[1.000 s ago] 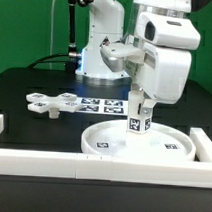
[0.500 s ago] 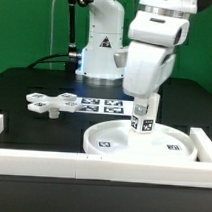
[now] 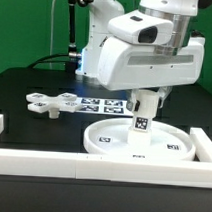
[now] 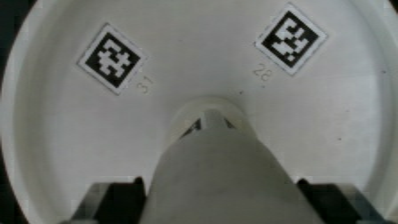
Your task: Assemble round table
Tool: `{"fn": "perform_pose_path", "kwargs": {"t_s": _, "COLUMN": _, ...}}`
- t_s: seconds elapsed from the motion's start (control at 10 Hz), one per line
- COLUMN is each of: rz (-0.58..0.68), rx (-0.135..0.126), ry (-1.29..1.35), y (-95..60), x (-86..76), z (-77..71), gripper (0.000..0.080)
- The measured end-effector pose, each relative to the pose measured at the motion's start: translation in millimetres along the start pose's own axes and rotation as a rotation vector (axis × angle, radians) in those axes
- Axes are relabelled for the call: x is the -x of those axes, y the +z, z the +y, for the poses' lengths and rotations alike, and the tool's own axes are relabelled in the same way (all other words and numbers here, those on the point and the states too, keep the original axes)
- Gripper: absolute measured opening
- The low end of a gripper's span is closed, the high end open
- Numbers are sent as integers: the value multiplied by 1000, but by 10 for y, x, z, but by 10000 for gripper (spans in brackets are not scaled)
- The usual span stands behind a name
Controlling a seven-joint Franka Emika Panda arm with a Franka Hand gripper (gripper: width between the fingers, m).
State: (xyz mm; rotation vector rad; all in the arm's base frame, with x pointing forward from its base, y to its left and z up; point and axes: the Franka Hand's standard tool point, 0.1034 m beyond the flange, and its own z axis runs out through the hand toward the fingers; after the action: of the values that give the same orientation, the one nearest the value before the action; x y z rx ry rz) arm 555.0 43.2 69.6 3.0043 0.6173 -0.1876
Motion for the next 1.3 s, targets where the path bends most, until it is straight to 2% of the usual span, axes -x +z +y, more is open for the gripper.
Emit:
{"fn": "perform_pose_path", "kwargs": {"t_s": 0.3, "rz": 6, "rx": -17, "ry": 200, "y": -2, "x": -5, "z": 3, "gripper": 409}}
{"fn": "perform_pose_path", "kwargs": {"t_s": 0.6, "rz": 41, "rx": -138, "ry": 568, "y": 31, "x": 27, "z": 142, "gripper": 409}}
{"fn": "perform_pose_path", "kwargs": {"t_s": 0.7, "rz": 53, "rx": -172, "ry": 646, "y": 37, "x": 28, "z": 160, "gripper": 409}}
{"fn": "perform_pose_path", "kwargs": {"t_s": 0.8, "rz": 54, "rx": -190, "ry": 698, "y": 35, "x": 28, "z": 167, "gripper": 409}}
{"fn": "perform_pose_path", "kwargs": {"t_s": 1.3, "rz": 20, "rx": -209, "ry": 1036, "y": 36, "x": 7, "z": 116, "gripper": 409}}
